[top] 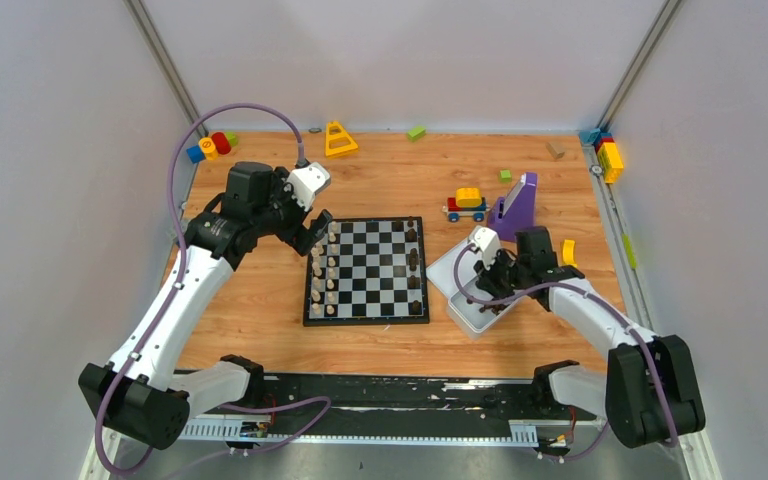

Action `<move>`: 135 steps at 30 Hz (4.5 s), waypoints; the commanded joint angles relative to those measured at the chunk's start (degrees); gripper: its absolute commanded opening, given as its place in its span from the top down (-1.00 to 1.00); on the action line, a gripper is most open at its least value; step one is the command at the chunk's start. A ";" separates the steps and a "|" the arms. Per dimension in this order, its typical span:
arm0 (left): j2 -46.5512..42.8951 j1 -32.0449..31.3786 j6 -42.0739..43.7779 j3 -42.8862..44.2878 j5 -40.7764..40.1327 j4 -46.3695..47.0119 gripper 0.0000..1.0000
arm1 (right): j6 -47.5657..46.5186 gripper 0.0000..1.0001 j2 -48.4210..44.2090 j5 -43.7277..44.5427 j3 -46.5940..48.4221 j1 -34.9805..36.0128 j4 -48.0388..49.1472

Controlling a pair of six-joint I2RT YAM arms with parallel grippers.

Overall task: Set up the chess pieces on the board
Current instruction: Pick up the chess piece from the storage box, then place the chess piece on the chessboard, then pick up the chess piece from the storage box.

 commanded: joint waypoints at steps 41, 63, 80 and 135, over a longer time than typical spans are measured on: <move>-4.13 1.51 -5.23 1.63 -4.93 3.18 -1.00 | 11.60 1.00 41.20 9.39 56.17 22.58 -13.24; -4.40 1.82 -5.16 1.14 -4.53 3.54 -1.00 | 10.95 1.00 49.30 12.95 60.74 22.67 -13.37; -4.32 1.93 -5.20 1.05 -4.01 3.53 -1.00 | 10.48 1.00 51.47 14.48 62.27 22.63 -13.63; -4.31 1.91 -3.20 0.86 -1.45 3.46 -1.00 | 11.07 0.17 5.89 14.73 34.38 13.49 -23.59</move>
